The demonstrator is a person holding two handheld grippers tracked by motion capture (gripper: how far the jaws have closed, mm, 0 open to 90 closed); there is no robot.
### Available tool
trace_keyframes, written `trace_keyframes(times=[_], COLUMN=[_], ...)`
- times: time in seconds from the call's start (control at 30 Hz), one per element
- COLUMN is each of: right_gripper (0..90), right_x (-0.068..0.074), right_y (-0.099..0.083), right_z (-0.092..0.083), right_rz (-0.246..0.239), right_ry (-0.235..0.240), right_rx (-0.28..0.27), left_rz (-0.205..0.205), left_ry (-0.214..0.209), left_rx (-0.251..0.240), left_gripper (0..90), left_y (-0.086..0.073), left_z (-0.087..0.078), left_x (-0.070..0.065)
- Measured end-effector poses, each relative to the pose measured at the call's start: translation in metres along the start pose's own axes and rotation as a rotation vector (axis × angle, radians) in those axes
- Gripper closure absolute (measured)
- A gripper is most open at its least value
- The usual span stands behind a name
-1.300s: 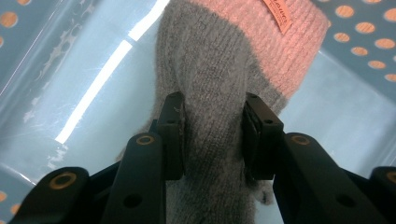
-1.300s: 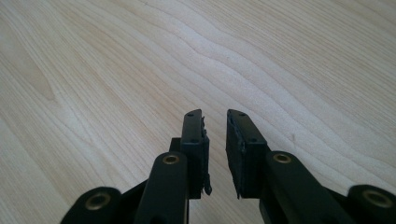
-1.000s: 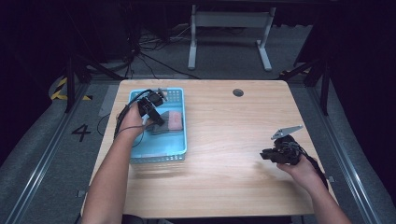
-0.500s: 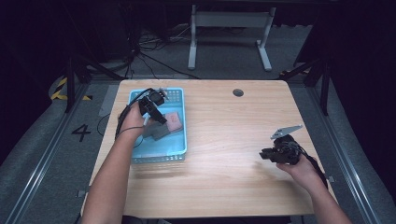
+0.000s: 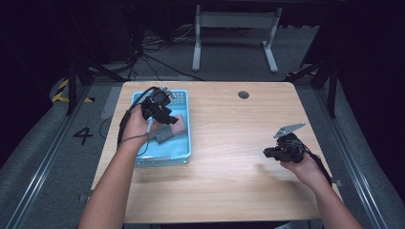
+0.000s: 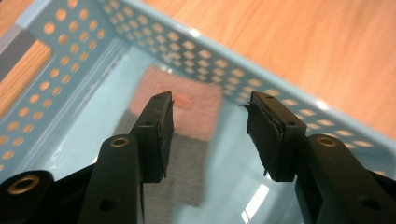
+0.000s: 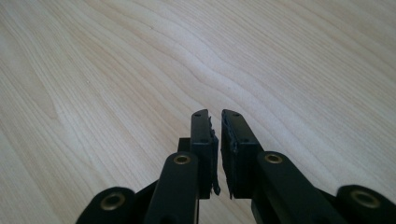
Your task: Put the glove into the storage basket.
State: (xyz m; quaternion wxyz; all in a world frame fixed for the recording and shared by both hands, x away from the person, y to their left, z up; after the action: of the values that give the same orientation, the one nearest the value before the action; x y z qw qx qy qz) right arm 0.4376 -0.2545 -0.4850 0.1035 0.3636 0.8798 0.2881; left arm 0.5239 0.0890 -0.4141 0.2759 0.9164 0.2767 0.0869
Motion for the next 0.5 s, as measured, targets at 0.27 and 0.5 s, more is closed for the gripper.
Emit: trace_keyframes(times=[0.27, 0.5], right_gripper=[84.5, 84.7], right_x=[-0.001, 0.0], right_y=[0.016, 0.013], right_z=[-0.001, -0.008], right_rz=[-0.042, -0.047], right_ry=[0.023, 0.05], right_rx=[-0.013, -0.031], left_rz=[0.039, 0.07], left_ry=[-0.039, -0.069], left_rx=[-0.089, -0.127], left_gripper=[48.5, 46.5], left_y=[0.01, 0.009], left_z=[-0.031, -0.04], left_x=[-0.05, -0.091])
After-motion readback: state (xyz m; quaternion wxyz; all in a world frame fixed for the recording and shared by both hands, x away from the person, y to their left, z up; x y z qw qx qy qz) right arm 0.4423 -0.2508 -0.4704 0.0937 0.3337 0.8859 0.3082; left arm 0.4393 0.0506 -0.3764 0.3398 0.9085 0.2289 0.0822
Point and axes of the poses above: each handheld gripper's, and its own axes: z roughly forward along the jaws, y roughly out of its top, x roughly to its left, the point moved 10 cm from there along z, roughly forward along the jaws, and after that the axes turned 1 degree about -x, right-handed, at the moved point
